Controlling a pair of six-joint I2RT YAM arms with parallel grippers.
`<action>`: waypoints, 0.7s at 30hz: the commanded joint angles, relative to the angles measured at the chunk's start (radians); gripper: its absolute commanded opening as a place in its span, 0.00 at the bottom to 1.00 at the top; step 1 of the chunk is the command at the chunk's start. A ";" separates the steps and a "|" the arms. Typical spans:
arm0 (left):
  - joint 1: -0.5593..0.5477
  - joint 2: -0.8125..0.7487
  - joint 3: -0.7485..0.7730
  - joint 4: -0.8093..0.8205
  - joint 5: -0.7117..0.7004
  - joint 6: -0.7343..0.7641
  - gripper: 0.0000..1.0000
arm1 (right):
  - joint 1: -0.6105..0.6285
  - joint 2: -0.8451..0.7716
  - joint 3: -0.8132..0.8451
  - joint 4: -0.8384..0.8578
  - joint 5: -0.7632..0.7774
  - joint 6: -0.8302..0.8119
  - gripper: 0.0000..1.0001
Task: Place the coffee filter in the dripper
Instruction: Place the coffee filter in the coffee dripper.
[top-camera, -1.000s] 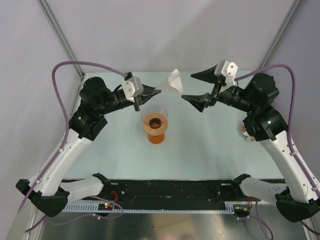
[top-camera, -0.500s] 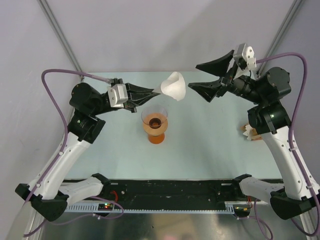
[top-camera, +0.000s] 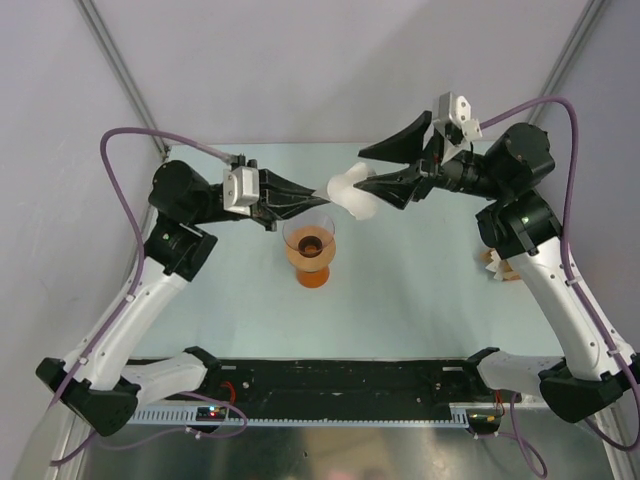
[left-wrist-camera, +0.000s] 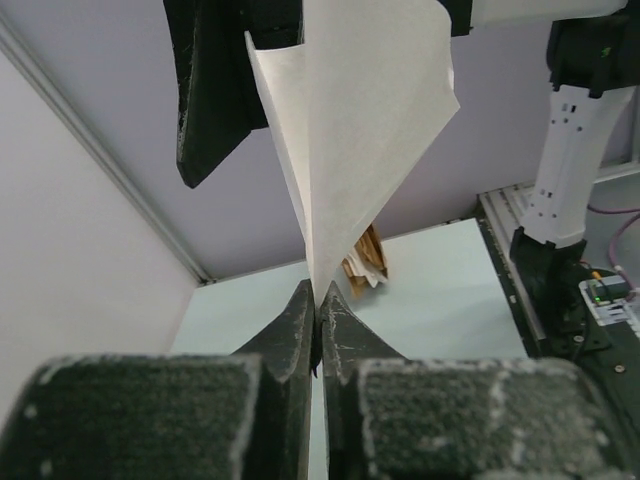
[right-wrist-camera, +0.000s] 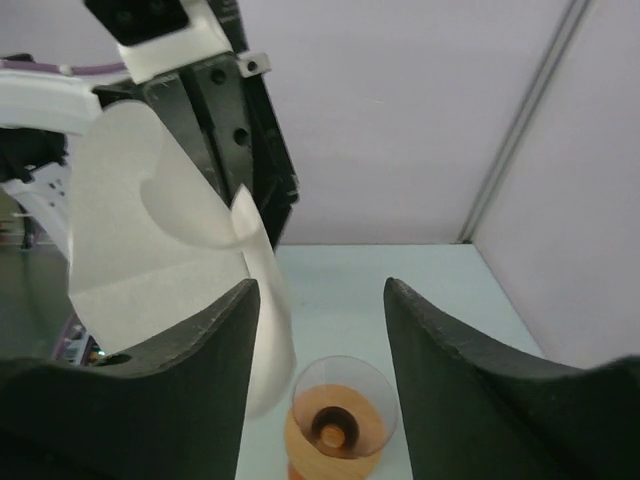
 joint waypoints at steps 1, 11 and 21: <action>0.004 0.006 0.014 0.031 0.048 -0.064 0.06 | 0.030 0.013 0.064 -0.116 0.002 -0.137 0.49; 0.095 -0.038 0.012 -0.084 -0.271 -0.147 0.67 | 0.065 -0.015 0.054 -0.287 0.332 -0.250 0.00; -0.006 0.022 0.207 -0.368 -0.553 -0.022 0.69 | 0.202 0.018 0.009 -0.321 0.887 -0.343 0.00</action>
